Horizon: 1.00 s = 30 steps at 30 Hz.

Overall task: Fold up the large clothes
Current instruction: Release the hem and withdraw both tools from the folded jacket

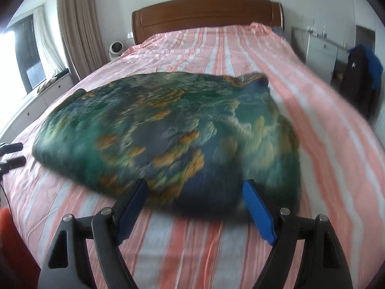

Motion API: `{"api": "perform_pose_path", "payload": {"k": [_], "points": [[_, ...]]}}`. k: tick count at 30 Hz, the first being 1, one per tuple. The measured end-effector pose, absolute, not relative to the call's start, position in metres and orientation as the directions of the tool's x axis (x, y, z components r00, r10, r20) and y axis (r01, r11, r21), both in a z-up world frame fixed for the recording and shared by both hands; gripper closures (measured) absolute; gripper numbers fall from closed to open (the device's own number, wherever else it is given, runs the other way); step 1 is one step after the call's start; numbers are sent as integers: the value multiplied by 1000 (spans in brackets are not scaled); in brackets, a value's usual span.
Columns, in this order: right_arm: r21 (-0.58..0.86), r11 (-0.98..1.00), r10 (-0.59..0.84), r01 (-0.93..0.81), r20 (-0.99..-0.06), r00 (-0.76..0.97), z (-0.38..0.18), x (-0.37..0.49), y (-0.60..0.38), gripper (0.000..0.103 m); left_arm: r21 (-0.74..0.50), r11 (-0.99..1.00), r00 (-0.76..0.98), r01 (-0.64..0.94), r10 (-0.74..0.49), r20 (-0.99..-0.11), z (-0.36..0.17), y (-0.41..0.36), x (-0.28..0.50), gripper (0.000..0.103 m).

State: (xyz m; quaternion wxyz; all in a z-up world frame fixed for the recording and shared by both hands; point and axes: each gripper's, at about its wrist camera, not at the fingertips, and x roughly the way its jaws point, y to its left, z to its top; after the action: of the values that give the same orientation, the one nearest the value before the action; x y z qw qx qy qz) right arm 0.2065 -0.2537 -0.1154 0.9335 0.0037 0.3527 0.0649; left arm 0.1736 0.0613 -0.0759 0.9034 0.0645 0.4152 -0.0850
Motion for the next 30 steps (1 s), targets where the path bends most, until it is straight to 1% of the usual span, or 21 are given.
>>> {"api": "perform_pose_path", "payload": {"k": [3,6,8,10,12,13,16,19,22,30], "points": [[60,989,145,-137,-630,763,-112,173,-244,21,60,975,652,214,-97,-752,-89,46,168,6],[36,988,140,-151,-627,766,-127,150,-237,19,49,984,665,174,-81,-742,-107,39,171,6],[4,989,114,-148,-651,751,-149,141,-231,19,59,987,670,147,-55,-740,-123,37,176,5],[-12,990,96,-143,-687,721,-169,137,-229,19,96,986,660,134,-16,-751,-143,35,179,5],[-13,990,92,-139,-687,721,-178,133,-229,18,106,986,647,131,-5,-762,-156,37,181,4],[-14,990,95,-143,-686,722,-178,132,-229,17,86,989,667,119,-16,-745,-159,42,180,0],[6,990,107,-141,-684,721,-179,137,-234,12,36,994,668,108,-45,-743,-163,49,180,0],[44,991,121,-125,-682,721,-184,142,-239,8,42,993,660,110,-41,-750,-163,49,181,0],[19,992,102,-122,-684,723,-186,143,-236,5,51,993,670,107,-34,-742,-165,47,179,0],[17,993,99,-120,-681,726,-186,145,-234,3,52,993,675,105,-33,-737,-166,47,174,0]]}}
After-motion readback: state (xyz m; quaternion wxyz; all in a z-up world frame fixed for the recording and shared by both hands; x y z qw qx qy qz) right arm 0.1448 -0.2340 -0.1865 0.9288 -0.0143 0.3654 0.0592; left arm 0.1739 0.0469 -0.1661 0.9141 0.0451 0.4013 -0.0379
